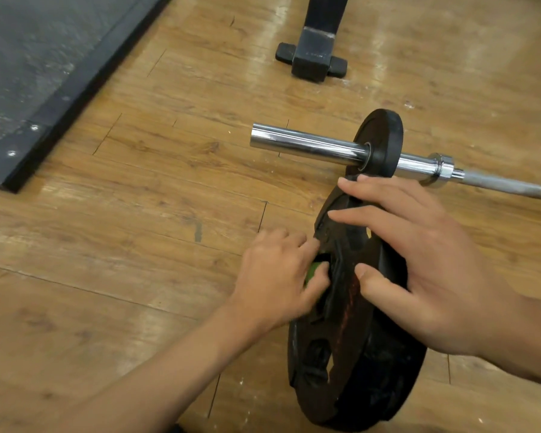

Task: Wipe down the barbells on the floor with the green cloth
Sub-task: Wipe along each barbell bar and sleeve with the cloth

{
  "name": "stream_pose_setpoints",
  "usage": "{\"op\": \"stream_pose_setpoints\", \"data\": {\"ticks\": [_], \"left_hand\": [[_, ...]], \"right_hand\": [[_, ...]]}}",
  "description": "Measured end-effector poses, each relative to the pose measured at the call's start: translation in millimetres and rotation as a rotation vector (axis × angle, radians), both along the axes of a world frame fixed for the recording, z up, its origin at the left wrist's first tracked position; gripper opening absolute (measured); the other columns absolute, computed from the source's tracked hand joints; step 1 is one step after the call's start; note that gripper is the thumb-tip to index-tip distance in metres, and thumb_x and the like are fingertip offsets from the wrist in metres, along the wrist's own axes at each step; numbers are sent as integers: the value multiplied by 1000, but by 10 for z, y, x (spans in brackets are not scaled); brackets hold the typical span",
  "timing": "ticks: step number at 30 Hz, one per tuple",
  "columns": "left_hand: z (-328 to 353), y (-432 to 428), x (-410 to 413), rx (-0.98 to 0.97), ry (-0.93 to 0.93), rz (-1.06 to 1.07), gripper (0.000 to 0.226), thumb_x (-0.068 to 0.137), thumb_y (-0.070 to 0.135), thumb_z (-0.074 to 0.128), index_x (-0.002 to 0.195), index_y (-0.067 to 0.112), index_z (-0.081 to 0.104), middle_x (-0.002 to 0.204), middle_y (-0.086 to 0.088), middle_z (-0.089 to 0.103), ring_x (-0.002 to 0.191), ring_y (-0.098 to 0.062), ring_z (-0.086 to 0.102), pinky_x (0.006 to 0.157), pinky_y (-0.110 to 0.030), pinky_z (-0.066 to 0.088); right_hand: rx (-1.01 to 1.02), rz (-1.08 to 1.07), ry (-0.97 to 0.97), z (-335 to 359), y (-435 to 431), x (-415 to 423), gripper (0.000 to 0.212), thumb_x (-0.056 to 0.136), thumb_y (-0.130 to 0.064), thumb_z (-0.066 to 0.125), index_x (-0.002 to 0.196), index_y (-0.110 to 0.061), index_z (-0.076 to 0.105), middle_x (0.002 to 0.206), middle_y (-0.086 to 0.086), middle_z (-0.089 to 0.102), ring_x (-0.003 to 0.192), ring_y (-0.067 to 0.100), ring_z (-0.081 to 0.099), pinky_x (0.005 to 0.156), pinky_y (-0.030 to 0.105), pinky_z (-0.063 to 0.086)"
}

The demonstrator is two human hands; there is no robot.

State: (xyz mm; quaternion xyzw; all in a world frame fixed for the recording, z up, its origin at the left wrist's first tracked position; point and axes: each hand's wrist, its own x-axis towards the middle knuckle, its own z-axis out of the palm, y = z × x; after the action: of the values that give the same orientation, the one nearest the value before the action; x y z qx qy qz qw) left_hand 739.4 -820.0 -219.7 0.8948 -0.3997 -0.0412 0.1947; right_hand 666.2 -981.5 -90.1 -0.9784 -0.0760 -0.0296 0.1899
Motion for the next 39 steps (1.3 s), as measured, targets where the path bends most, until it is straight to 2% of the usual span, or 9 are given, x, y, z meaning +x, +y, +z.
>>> {"op": "stream_pose_setpoints", "data": {"ticks": [4,9,12,15,19,24,27,31,39], "left_hand": [[-229,283,-260,-108,-211,-76,47,102,39,50,134,7,65,125,-12,66,118,-34,57,105,-49,46],[176,-163,93,92,15,152,46,100,52,35,88,22,68,76,-1,58,76,-26,60,53,-32,28],[241,-440,288,223,236,240,60,103,57,33,100,15,75,92,-11,70,94,-35,67,65,-34,36],[47,-186,122,-76,-18,139,42,98,48,43,93,16,69,86,-6,64,86,-33,63,60,-36,35],[-260,107,-91,-290,-198,-49,38,100,39,53,112,7,70,105,-9,66,91,-30,55,76,-43,45],[-23,-216,311,-72,50,135,53,88,58,26,67,17,52,58,2,50,60,-28,56,53,-32,27],[-94,-221,335,-119,40,104,49,89,56,29,70,18,52,64,1,54,67,-28,58,55,-35,32],[-219,3,195,-274,-145,-76,39,94,44,54,95,7,67,88,-7,60,80,-28,51,64,-43,43],[225,-34,481,-348,-262,-25,31,96,34,54,84,7,62,80,-6,56,75,-24,50,61,-39,41]], "right_hand": [[22,3,-26,-26,22,-3,55,80,-41,54,125,-16,72,146,-1,58,143,21,45,117,45,34],[71,-46,-21,-46,-58,94,55,79,-43,52,123,-17,73,146,-2,58,141,18,45,116,38,32],[96,-90,-8,-36,-103,155,56,77,-45,51,122,-19,73,146,-3,57,140,12,43,115,24,26],[128,-108,13,-28,-137,213,58,75,-47,51,122,-22,72,146,-6,56,135,3,40,112,8,19],[118,-97,16,-35,-130,225,56,76,-48,51,122,-24,72,147,-7,56,136,7,43,113,12,21],[148,-133,33,-35,-184,290,59,74,-49,49,123,-25,72,146,-8,56,134,6,43,108,4,19],[150,-166,42,-45,-230,330,63,73,-53,47,125,-27,70,147,-9,54,135,5,41,107,3,18],[146,-156,31,-59,-224,343,63,74,-53,48,127,-26,70,148,-9,54,137,6,41,109,11,21],[131,-165,-29,-114,-203,229,67,83,-59,44,136,-24,65,153,-1,49,143,17,39,119,37,26]]}}
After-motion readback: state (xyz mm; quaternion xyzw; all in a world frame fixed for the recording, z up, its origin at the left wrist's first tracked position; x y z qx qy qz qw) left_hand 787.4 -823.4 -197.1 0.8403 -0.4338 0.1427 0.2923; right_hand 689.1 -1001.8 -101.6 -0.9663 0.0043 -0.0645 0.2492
